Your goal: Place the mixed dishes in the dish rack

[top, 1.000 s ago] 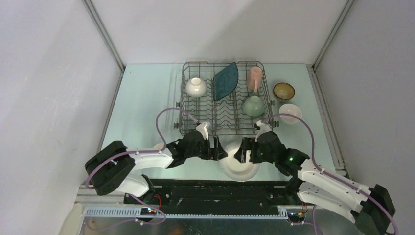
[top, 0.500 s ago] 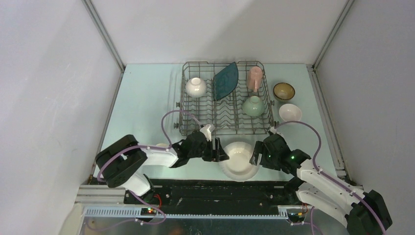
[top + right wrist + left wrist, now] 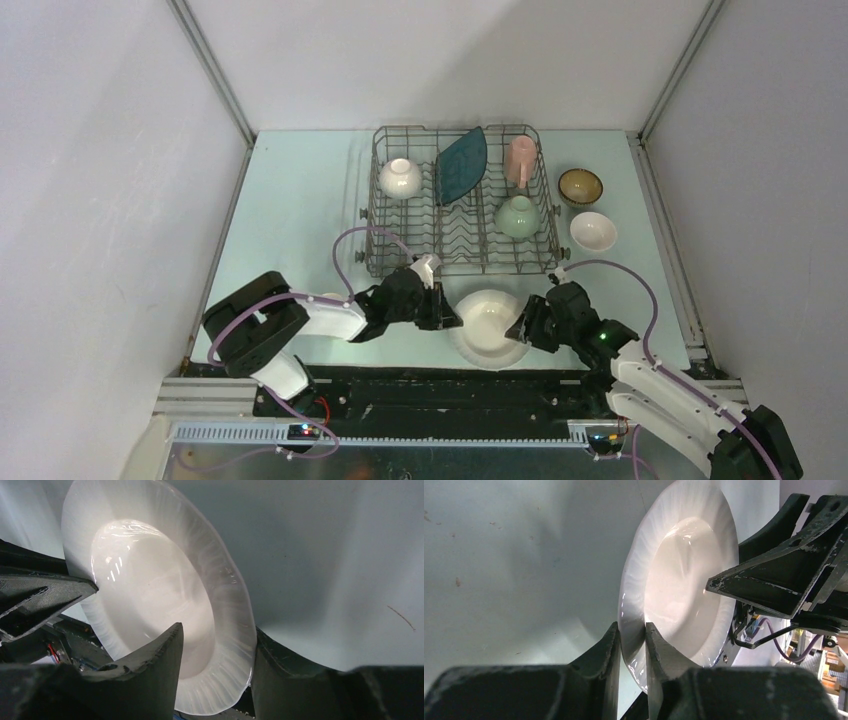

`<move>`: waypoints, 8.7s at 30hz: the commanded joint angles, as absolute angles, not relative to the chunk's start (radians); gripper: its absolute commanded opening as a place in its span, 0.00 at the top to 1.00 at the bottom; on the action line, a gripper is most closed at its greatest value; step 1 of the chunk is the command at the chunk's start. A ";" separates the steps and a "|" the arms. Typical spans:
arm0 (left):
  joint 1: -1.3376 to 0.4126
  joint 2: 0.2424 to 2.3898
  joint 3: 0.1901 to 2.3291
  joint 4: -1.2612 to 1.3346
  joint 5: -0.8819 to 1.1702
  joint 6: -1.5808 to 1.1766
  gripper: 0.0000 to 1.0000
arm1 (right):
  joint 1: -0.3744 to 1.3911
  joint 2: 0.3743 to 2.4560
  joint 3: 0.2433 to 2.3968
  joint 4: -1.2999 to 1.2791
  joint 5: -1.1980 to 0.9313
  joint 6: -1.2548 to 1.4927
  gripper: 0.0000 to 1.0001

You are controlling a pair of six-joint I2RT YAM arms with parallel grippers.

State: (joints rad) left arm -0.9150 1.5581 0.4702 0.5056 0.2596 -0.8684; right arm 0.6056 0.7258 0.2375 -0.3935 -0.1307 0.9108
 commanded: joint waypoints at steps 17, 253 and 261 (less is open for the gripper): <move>-0.927 1.371 0.410 0.459 0.145 -0.828 0.41 | 0.591 0.611 0.275 -0.446 -0.163 0.934 1.00; -0.350 1.246 0.736 0.035 -0.236 -0.501 0.21 | 0.692 1.813 1.700 -0.701 0.188 0.756 1.00; -0.313 1.227 0.762 0.027 -0.243 -0.506 0.20 | 0.676 1.830 1.690 -0.764 0.199 0.758 1.00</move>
